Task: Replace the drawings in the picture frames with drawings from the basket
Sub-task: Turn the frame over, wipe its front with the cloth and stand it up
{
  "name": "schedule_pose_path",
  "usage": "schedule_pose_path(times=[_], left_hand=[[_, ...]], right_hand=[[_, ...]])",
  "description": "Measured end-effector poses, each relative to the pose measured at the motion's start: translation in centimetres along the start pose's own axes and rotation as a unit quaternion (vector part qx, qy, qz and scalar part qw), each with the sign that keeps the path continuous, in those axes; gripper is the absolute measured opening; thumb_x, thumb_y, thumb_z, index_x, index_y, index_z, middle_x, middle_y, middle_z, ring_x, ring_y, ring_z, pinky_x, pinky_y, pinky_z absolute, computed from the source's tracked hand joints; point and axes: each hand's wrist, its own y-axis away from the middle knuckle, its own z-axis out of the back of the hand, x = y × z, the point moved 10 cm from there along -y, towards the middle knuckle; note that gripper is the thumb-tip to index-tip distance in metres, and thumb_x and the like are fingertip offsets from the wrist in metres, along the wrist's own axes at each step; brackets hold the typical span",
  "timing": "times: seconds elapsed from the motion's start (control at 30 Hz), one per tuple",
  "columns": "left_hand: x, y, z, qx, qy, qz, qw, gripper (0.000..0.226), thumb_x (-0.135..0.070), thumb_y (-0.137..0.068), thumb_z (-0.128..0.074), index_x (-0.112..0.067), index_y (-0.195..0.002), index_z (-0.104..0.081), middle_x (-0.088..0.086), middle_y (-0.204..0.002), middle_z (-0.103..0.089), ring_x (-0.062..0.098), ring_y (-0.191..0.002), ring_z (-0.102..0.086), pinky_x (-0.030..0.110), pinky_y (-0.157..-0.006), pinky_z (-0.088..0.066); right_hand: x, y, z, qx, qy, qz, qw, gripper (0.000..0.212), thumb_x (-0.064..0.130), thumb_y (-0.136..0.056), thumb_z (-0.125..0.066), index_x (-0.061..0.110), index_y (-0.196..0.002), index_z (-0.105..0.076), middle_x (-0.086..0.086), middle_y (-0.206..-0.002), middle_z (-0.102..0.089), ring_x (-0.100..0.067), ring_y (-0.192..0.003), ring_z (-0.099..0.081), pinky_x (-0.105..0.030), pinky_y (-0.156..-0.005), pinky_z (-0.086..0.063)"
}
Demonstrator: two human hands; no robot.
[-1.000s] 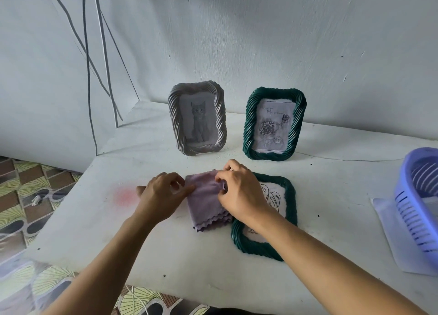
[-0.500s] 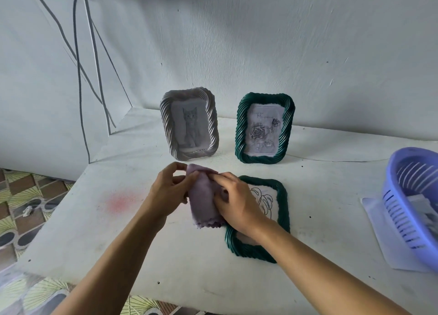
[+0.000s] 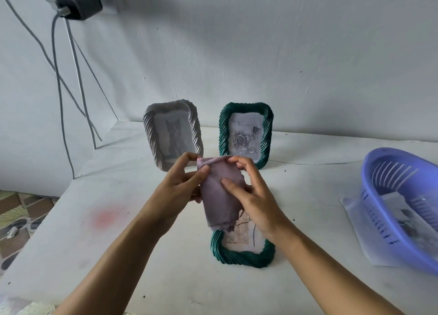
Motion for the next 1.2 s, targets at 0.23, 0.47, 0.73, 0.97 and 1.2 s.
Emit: schedule_pose_path(times=[0.23, 0.47, 0.73, 0.97, 1.2], left_hand=[[0.9, -0.9, -5.4, 0.077, 0.02, 0.035, 0.996, 0.02, -0.017, -0.099, -0.058, -0.012, -0.112, -0.044, 0.015, -0.088, -0.069, 0.02, -0.068, -0.056, 0.027, -0.057, -0.046], [6.1, -2.2, -5.0, -0.028, -0.209, 0.023, 0.977, 0.028, -0.009, -0.092, -0.068, -0.033, -0.084, -0.057, -0.006, -0.086, -0.071, 0.008, -0.06, -0.062, 0.025, -0.052, -0.046], [7.3, -1.4, -4.7, -0.023, -0.375, -0.02, 0.926, 0.033, -0.018, -0.086, -0.075, -0.038, -0.112, -0.074, -0.012, -0.101, -0.063, 0.007, -0.069, -0.062, 0.013, -0.06, -0.043], [7.4, -1.3, -5.0, 0.002, -0.49, -0.084, 0.868, 0.047, -0.036, -0.088, -0.072, -0.044, -0.133, -0.059, -0.011, -0.105, -0.052, 0.013, -0.099, -0.046, 0.033, -0.083, -0.039], [7.2, -1.4, -5.4, 0.05, -0.521, -0.091, 0.847, 0.06, -0.054, -0.082, -0.066, -0.046, -0.138, -0.047, -0.019, -0.109, -0.05, 0.008, -0.102, -0.042, 0.038, -0.082, -0.034]], right_hand=[[-0.8, 2.3, 6.9, -0.062, -0.016, -0.029, 0.998, 0.024, 0.013, -0.082, -0.079, 0.019, -0.101, -0.065, 0.008, -0.103, -0.068, -0.009, -0.095, -0.067, -0.029, -0.081, -0.056], [-4.3, 2.7, 10.1, -0.11, 0.288, 0.013, 0.951, 0.028, -0.006, -0.072, -0.077, 0.014, -0.092, -0.072, 0.004, -0.104, -0.063, -0.006, -0.099, -0.06, -0.002, -0.087, -0.037], [-5.2, 3.9, 7.5, -0.082, 0.421, 0.063, 0.901, 0.047, -0.003, -0.067, -0.062, 0.015, -0.11, -0.069, 0.001, -0.129, -0.048, -0.023, -0.113, -0.051, -0.032, -0.097, -0.047], [-5.6, 5.5, 6.1, -0.096, 0.425, 0.076, 0.897, 0.044, 0.027, -0.09, -0.069, 0.012, -0.131, -0.06, -0.001, -0.136, -0.05, -0.019, -0.122, -0.05, -0.022, -0.102, -0.044], [-5.1, 5.2, 7.8, -0.115, 0.308, 0.107, 0.938, 0.052, 0.011, -0.084, -0.078, 0.008, -0.132, -0.059, 0.004, -0.134, -0.054, -0.001, -0.123, -0.051, -0.009, -0.104, -0.038]])
